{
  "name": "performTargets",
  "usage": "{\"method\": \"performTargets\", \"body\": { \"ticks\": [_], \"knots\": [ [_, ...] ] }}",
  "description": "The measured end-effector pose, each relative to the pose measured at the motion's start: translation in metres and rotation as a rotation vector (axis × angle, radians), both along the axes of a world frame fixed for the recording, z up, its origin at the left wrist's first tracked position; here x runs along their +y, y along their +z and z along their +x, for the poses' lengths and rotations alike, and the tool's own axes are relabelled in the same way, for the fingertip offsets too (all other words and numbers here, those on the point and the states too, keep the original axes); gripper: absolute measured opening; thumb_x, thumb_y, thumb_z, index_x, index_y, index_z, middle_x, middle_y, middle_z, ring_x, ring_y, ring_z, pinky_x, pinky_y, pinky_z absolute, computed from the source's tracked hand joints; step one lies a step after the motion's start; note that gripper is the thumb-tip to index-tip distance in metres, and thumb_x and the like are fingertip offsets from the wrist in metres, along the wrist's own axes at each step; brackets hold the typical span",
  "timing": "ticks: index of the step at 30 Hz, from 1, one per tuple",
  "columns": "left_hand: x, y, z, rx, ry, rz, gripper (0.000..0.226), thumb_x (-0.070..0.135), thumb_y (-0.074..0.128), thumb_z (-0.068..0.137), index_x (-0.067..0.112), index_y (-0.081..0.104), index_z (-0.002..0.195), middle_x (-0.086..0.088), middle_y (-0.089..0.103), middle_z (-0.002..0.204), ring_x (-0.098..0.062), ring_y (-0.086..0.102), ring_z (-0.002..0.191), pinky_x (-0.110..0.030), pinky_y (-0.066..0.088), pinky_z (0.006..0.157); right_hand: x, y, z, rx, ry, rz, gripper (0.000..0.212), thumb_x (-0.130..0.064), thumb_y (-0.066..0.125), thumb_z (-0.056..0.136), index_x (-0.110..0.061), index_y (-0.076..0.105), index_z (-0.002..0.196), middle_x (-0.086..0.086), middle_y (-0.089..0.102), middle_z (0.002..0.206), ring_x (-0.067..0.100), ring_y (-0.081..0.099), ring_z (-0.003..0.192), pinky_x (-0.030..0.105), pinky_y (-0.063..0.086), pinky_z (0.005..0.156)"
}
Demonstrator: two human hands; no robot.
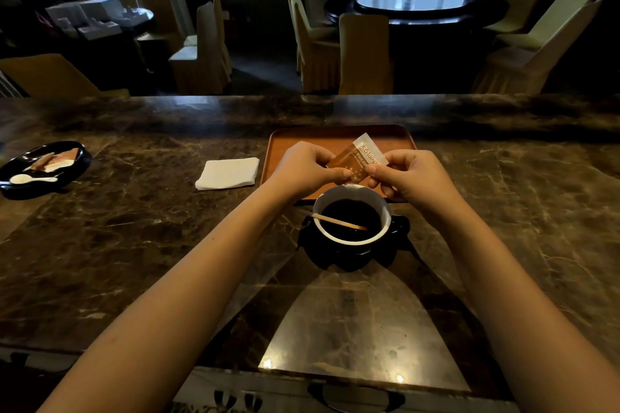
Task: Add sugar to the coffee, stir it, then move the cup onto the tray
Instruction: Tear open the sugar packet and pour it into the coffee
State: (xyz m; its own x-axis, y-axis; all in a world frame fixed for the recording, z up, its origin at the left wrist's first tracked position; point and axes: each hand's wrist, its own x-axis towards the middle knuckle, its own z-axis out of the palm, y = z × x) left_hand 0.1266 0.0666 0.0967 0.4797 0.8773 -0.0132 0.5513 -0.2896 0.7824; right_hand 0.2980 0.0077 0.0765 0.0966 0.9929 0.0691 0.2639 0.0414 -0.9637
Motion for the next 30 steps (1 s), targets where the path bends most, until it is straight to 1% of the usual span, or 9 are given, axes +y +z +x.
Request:
{"method": "performTargets", "body": {
  "ticks": [2,5,10,15,19,21,24,27,30],
  "knots": [
    [0.0,-0.001,0.0,-0.001,-0.002,0.002,0.005,0.024,0.067,0.078,0.019,0.068,0.077,0.005,0.065,0.074,-0.007,0.057,0.069,-0.022,0.046,0.067,0.0,-0.001,-0.001,0.005,-0.005,0.001,0.007,-0.019,0.063,0.085,-0.013,0.068,0.085,0.0,0.069,0.067,0.0,0.055,0.045,0.013,0.047,0.047],
    [-0.001,-0.002,0.002,0.009,-0.006,0.002,0.006,0.024,0.068,0.077,0.019,0.069,0.078,-0.001,0.069,0.08,-0.014,0.062,0.075,-0.027,0.049,0.072,0.0,-0.001,-0.001,-0.016,-0.022,0.007,0.008,-0.018,0.063,0.085,-0.012,0.068,0.086,0.001,0.068,0.066,-0.001,0.055,0.044,0.013,0.046,0.046],
    [0.001,-0.002,0.0,-0.002,0.002,-0.005,0.005,0.025,0.068,0.077,0.019,0.069,0.077,0.004,0.066,0.075,-0.007,0.059,0.07,-0.022,0.047,0.068,-0.002,0.001,-0.001,0.006,0.018,0.009,0.008,-0.019,0.064,0.085,-0.015,0.068,0.08,-0.006,0.07,0.058,0.0,0.056,0.044,0.012,0.046,0.046],
    [-0.001,0.0,0.001,0.006,-0.006,-0.004,0.005,0.024,0.068,0.077,0.02,0.068,0.077,0.004,0.066,0.076,-0.009,0.06,0.073,-0.025,0.048,0.071,-0.001,0.001,-0.001,-0.006,-0.007,0.015,0.007,-0.018,0.063,0.085,-0.015,0.067,0.08,-0.002,0.069,0.062,-0.001,0.055,0.043,0.012,0.045,0.045],
    [-0.002,0.0,-0.001,-0.008,0.005,-0.006,0.004,0.024,0.067,0.078,0.02,0.069,0.079,0.007,0.065,0.076,-0.005,0.057,0.071,-0.02,0.042,0.065,-0.001,0.0,-0.001,-0.007,-0.003,0.013,0.007,-0.019,0.064,0.085,-0.016,0.068,0.079,-0.005,0.07,0.058,-0.001,0.056,0.044,0.012,0.047,0.047],
    [-0.003,0.0,0.0,-0.019,0.016,-0.002,0.003,0.023,0.067,0.078,0.021,0.068,0.078,0.008,0.064,0.075,-0.004,0.056,0.069,-0.019,0.041,0.064,-0.001,-0.001,-0.001,0.01,-0.012,0.021,0.007,-0.019,0.064,0.085,-0.014,0.068,0.081,-0.004,0.069,0.059,-0.001,0.056,0.044,0.012,0.046,0.046],
    [-0.004,0.002,0.0,-0.054,0.018,-0.005,0.004,0.024,0.067,0.078,0.02,0.068,0.079,0.007,0.066,0.077,-0.005,0.059,0.073,-0.02,0.045,0.07,0.0,-0.003,0.001,0.054,-0.044,0.028,0.007,-0.018,0.064,0.085,-0.013,0.068,0.082,-0.004,0.068,0.059,-0.001,0.053,0.041,0.012,0.045,0.044],
    [-0.005,0.003,0.0,-0.095,0.019,-0.019,0.004,0.022,0.066,0.079,0.019,0.068,0.08,0.007,0.068,0.078,-0.005,0.063,0.078,-0.019,0.047,0.072,0.001,-0.007,0.002,0.079,-0.071,0.028,0.008,-0.02,0.063,0.086,-0.015,0.068,0.083,-0.004,0.067,0.062,-0.001,0.052,0.041,0.012,0.046,0.044],
    [-0.006,0.004,0.003,-0.08,0.05,0.03,0.003,0.019,0.064,0.081,0.019,0.068,0.081,0.007,0.066,0.077,-0.005,0.061,0.077,-0.022,0.047,0.073,0.001,-0.009,0.004,-0.018,-0.07,0.034,0.009,-0.026,0.063,0.085,-0.018,0.068,0.085,-0.004,0.068,0.072,-0.005,0.057,0.05,0.009,0.044,0.046]
  ]
}}
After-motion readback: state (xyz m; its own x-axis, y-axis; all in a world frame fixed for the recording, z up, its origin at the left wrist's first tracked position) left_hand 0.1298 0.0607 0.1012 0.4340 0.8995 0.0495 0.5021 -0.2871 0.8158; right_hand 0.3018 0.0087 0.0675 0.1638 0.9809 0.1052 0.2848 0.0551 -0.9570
